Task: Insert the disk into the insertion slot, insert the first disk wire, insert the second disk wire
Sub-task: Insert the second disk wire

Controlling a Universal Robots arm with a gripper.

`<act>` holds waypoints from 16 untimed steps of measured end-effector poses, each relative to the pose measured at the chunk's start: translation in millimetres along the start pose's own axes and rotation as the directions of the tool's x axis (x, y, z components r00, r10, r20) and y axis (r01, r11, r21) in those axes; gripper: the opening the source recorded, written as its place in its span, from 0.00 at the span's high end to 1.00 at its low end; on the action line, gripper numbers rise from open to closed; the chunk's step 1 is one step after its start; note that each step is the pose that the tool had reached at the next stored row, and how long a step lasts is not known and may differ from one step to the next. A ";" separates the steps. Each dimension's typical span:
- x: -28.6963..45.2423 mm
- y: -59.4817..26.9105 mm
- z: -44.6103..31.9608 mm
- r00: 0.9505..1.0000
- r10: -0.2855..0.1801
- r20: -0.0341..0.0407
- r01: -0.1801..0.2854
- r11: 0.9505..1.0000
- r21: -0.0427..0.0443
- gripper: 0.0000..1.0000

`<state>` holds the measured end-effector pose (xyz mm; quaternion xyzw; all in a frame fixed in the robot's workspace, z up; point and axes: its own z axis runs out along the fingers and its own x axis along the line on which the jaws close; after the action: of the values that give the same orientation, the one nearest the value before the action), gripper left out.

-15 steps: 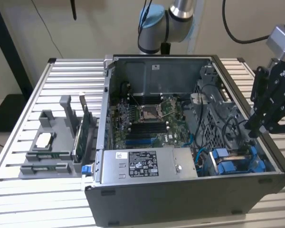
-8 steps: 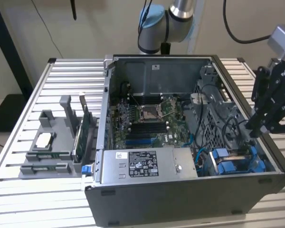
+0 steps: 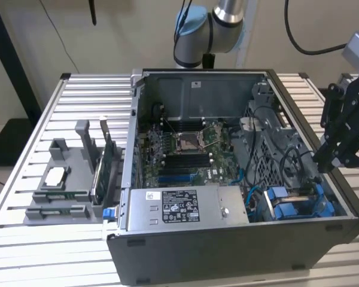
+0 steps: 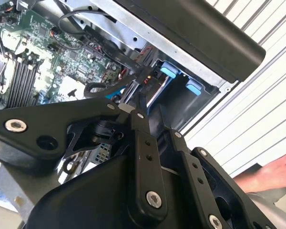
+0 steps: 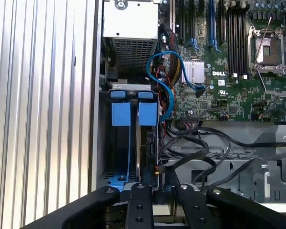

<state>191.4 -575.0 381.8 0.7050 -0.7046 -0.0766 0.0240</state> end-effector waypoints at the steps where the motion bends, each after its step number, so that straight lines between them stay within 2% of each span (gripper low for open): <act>1: 0.0 0.0 0.0 1.000 0.000 0.000 0.000 1.000 0.000 0.74; 6: -2.5 -0.2 0.2 1.000 0.000 0.000 0.000 1.000 0.000 0.74; 16: -18.3 -1.7 1.1 1.000 0.000 0.000 0.000 1.000 0.000 0.74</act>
<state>193.1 -556.6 381.7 0.7051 -0.7046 -0.0766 0.0240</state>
